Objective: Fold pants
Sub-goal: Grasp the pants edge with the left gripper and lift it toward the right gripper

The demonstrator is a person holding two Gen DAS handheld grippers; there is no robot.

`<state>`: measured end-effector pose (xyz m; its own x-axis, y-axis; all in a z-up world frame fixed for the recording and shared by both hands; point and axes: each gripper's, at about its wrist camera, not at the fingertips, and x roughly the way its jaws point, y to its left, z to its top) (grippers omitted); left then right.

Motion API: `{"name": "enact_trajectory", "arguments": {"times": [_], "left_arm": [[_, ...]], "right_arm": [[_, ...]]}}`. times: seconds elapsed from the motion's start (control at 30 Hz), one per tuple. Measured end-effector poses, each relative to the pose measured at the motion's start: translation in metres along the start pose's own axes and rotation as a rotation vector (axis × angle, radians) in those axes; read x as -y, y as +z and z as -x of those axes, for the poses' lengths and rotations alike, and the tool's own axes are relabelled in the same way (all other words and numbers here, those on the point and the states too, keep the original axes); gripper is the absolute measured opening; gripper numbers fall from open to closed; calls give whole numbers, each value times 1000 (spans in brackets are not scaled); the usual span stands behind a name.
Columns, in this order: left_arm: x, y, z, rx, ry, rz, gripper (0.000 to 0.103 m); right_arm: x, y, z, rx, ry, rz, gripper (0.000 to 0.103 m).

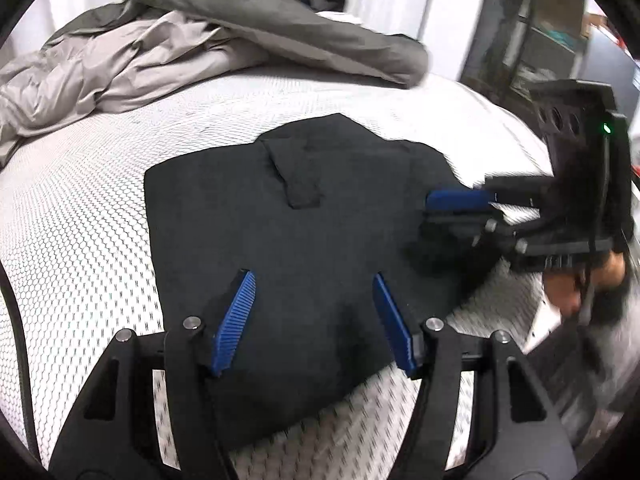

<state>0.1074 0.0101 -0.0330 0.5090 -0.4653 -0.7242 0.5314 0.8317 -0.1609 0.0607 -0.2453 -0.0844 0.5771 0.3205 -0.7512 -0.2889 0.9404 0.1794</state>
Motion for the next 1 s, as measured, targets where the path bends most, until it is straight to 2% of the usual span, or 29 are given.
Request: {"name": "enact_trajectory", "arguments": {"times": [0.07,0.13,0.2,0.27,0.3,0.37,0.47,0.57,0.67,0.73,0.83,0.9,0.93,1.0], "left_arm": [[-6,4,-19,-42,15,27,59],[-11,2,-31,-70,15,10,59],[-10,-3,-24,-65,19,-16,59],[-14,-8,-19,-69,16,-15,59],[-17,-11,-16,-70,14,-18,59],[-18,-19,-11,-69,19,-21,59],[-16,-17,-1,-73,62,5,59],[-17,-4,12,-3,36,28,59],[-21,17,-3,5,43,69,59],[-31,25,-28,-46,41,112,59],[-38,20,-41,-63,39,89,59],[-38,15,-33,-62,42,58,60],[-40,13,-31,-63,37,67,61],[-43,8,-30,-70,43,71,61]], "right_arm": [[-7,5,-28,-63,3,2,46],[-19,4,-40,-85,-32,81,46],[-23,0,-36,-89,-109,159,46],[-13,-8,-20,-78,-255,177,46],[-9,-11,-16,-71,-262,177,45],[1,-17,-4,-56,-226,148,45],[-7,-13,7,-27,-212,141,46],[-7,5,6,20,-110,79,48],[-9,22,-21,-10,-83,23,50],[-15,28,-46,-79,-63,22,50],[-18,26,-59,-115,-101,92,50],[-11,19,-44,-117,-207,122,50],[-3,16,-35,-111,-229,110,47],[14,8,-19,-96,-187,56,42]]}}
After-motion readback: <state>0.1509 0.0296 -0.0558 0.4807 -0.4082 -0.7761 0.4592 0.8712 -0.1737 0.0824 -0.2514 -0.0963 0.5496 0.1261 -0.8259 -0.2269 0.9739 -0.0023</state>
